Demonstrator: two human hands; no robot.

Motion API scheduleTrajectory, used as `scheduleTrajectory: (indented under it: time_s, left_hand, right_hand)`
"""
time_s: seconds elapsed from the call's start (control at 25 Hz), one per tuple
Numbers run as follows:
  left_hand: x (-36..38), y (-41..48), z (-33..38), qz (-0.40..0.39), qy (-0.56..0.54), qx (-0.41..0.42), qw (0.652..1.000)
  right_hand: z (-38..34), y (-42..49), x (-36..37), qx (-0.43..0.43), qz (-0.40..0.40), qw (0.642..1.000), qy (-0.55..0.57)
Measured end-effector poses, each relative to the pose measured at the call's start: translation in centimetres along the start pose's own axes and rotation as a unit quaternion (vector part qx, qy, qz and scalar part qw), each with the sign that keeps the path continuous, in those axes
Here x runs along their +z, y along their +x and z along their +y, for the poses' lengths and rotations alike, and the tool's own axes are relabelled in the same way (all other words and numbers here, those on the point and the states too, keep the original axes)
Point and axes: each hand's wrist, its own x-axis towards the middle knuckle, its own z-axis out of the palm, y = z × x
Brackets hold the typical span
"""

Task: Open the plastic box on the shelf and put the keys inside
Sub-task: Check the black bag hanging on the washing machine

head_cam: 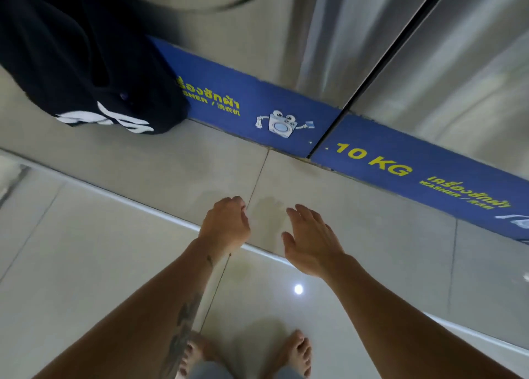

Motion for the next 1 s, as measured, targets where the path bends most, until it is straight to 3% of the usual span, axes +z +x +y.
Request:
scheduleTrajectory:
  time_s: [0.16,0.44,0.72,1.0]
  left_hand:
    - [-10.1,-5.5,3.6,-0.026,-0.045,-0.068,0.996]
    - [-27.0,-18.4,9.2,0.018,-0.107,-0.100,0.989]
    - [-37.5,-30.0,11.5,0.173,-0.154,-0.121,0.965]
    - [-42.4,-42.0,10.3,0.314,-0.260,-0.181,0.895]
  right_hand:
    - [-5.1,-5.7,-8.3,-0.002,-0.050,0.999,0.010]
    - [-14.8,-17.8,-22.8,-0.038,-0.023,0.999,0.005]
    - [-21.8,-25.4,-31.0,-0.130,0.056,0.990,-0.023]
    - [-29.2,-31.0,-34.5,-0.302,0.054,0.948,-0.079]
